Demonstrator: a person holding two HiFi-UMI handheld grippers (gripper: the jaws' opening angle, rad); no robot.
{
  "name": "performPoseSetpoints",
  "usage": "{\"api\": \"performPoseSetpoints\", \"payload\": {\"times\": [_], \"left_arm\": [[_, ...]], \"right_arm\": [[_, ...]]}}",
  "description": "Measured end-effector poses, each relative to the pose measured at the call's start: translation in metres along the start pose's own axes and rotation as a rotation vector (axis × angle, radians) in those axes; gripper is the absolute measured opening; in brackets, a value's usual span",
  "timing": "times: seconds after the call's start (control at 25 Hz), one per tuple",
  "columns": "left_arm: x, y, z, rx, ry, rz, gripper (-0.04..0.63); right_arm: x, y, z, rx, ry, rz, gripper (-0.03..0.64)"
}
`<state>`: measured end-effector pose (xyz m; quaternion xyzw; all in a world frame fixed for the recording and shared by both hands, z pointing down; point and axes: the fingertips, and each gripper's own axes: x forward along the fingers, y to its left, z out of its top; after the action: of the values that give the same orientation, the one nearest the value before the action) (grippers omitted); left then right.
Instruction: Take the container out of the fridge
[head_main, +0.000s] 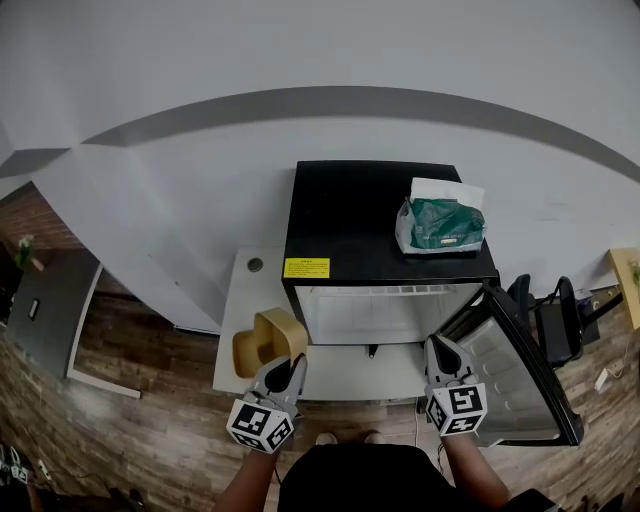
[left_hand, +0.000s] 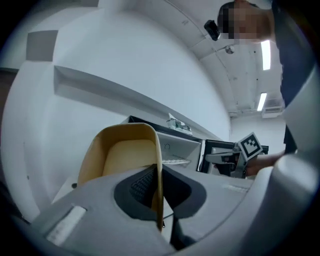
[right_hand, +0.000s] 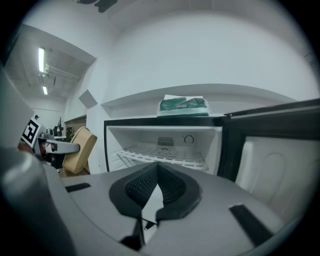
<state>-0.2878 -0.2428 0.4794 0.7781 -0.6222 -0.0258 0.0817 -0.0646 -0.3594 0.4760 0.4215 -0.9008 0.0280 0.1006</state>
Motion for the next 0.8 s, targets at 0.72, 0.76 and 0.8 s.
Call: {"api": "performPoseSetpoints", "payload": {"times": [0.72,0.76,0.8], "left_arm": [[-0.036,0.039,0.018,0.058,-0.062,0.129,0.018],[-0.036,0.039,0.017,0.055,-0.065,0.126,0.018],[-0.035,0.037,0.017,0.055,-0.068,0.119,0.018]], "right_arm": [[0.011,0.029,0.009,-0.044,-0.016,0.004,-0.002],[0.010,0.029,0.007,-0.043,-0.016,0.002,-0.002],[0.010,0.029,0.006,-0.041,-0.016,0.000,-0.002]]}}
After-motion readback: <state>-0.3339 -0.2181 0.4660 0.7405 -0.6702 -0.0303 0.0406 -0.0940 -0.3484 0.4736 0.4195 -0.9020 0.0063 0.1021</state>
